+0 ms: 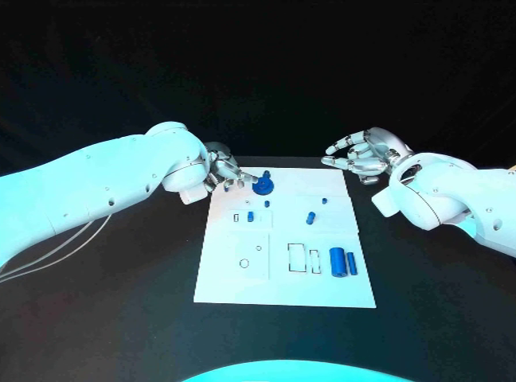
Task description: Assemble the parts on the task board
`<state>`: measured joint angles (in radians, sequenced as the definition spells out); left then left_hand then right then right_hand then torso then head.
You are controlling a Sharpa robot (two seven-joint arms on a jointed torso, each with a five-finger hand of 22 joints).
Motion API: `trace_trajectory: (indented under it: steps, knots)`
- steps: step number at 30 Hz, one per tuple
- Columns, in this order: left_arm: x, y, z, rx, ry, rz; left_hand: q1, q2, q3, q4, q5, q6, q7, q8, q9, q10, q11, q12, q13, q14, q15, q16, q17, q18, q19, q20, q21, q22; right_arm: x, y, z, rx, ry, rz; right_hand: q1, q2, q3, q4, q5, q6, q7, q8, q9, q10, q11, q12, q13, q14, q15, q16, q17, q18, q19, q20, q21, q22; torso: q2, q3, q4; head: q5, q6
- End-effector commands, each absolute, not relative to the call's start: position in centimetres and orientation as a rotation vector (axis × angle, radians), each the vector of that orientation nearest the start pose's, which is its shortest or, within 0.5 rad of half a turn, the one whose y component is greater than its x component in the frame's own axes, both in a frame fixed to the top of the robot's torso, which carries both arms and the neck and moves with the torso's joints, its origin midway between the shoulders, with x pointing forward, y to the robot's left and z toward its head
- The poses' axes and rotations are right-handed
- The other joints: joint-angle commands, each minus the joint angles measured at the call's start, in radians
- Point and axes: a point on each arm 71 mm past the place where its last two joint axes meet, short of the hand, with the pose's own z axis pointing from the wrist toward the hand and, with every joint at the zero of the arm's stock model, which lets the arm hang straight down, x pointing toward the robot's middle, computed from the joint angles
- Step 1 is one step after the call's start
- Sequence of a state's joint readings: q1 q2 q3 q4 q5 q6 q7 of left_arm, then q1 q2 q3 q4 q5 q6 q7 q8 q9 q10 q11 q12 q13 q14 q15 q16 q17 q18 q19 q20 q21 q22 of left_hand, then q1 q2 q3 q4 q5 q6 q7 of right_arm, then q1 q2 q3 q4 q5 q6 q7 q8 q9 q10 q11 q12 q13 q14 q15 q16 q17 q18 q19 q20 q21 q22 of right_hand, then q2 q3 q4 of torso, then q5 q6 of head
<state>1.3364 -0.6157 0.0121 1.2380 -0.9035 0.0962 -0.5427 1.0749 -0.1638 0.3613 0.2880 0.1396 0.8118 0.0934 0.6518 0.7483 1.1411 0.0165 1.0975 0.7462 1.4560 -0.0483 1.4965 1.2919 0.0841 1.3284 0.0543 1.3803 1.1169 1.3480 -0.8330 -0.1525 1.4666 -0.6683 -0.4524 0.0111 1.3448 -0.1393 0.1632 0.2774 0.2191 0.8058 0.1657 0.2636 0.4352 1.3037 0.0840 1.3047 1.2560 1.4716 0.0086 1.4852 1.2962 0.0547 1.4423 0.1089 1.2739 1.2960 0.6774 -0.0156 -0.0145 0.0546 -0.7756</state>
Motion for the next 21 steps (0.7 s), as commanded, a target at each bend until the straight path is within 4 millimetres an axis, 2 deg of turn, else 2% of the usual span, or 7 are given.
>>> trace_trajectory:
  steps: [1, 3, 6, 15, 21]
  knots:
    - [56.3, 18.9, -14.8, -0.423, 2.164, -0.501, 0.023, 0.002, -0.053, 0.001, 0.02, -0.035, 0.015, -0.053, -0.037, -0.043, 0.015, -0.042, -0.051, 0.064, 0.015, -0.011, 0.14, 0.01, -0.009, 0.01, -0.021, -0.018, 51.3, -22.6, -15.7, 0.555, 1.631, 0.933, -0.033, 0.004, 0.005, 0.011, 0.014, -0.007, 0.0, 0.027, 0.012, -0.014, -0.003, -0.013, -0.005, 0.055, -0.004, -0.01, 0.107, 0.016, -0.015, 0.0, -0.018, 0.111, 0.001, 0.0007, -0.0006, 0.006, 0.012]
    - [57.0, 19.3, -14.5, -0.431, 2.146, -0.489, 0.035, 0.007, -0.062, 0.001, 0.02, -0.048, 0.024, -0.08, -0.06, -0.058, 0.023, -0.056, -0.074, 0.063, 0.022, -0.012, 0.137, 0.011, -0.011, 0.017, -0.024, -0.022, 51.3, -22.7, -15.7, 0.555, 1.63, 0.933, -0.033, 0.004, 0.005, 0.011, 0.014, -0.007, 0.0, 0.027, 0.012, -0.014, -0.003, -0.013, -0.005, 0.055, -0.004, -0.01, 0.107, 0.016, -0.015, 0.0, -0.018, 0.111, 0.002, 0.0006, -0.0012, 0.009, 0.015]
    - [57.9, 19.6, -14.4, -0.434, 2.135, -0.472, 0.044, 0.013, -0.071, 0.001, 0.021, -0.054, 0.032, -0.101, -0.081, -0.066, 0.03, -0.062, -0.088, 0.061, 0.028, -0.013, 0.135, 0.012, -0.013, 0.023, -0.026, -0.026, 51.3, -22.6, -15.7, 0.555, 1.63, 0.933, -0.033, 0.004, 0.005, 0.011, 0.014, -0.007, 0.0, 0.027, 0.012, -0.014, -0.003, -0.013, -0.005, 0.055, -0.004, -0.01, 0.107, 0.016, -0.015, 0.0, -0.018, 0.111, 0.004, -0.0013, -0.0032, 0.012, 0.019]
    - [59.0, 19.8, -15.3, -0.412, 2.183, -0.405, 0.05, 0.026, -0.082, 0.003, 0.018, -0.015, 0.025, -0.094, -0.095, -0.051, 0.026, -0.048, -0.076, 0.064, 0.027, -0.009, 0.14, 0.012, -0.008, 0.025, -0.022, -0.017, 51.3, -22.5, -15.7, 0.553, 1.631, 0.936, -0.034, 0.004, 0.005, 0.01, 0.014, -0.008, -0.001, 0.028, 0.012, -0.014, -0.003, -0.014, -0.005, 0.055, -0.004, -0.01, 0.107, 0.016, -0.016, 0.0, -0.019, 0.11, 0.007, -0.0034, -0.0076, 0.017, 0.019]
    - [59.6, 20.6, -16.1, -0.413, 2.203, -0.342, 0.046, 0.029, -0.087, 0.003, 0.016, -0.005, 0.023, -0.089, -0.096, -0.054, 0.024, -0.05, -0.081, 0.064, 0.025, -0.009, 0.14, 0.012, -0.009, 0.024, -0.023, -0.019, 51.3, -22.5, -15.6, 0.552, 1.624, 0.936, -0.034, 0.004, 0.005, 0.01, 0.014, -0.008, -0.001, 0.029, 0.012, -0.019, -0.003, -0.019, -0.011, 0.054, -0.004, -0.013, 0.103, 0.018, -0.018, 0.0, -0.025, 0.107, 0.005, -0.0027, -0.0049, 0.017, 0.018]
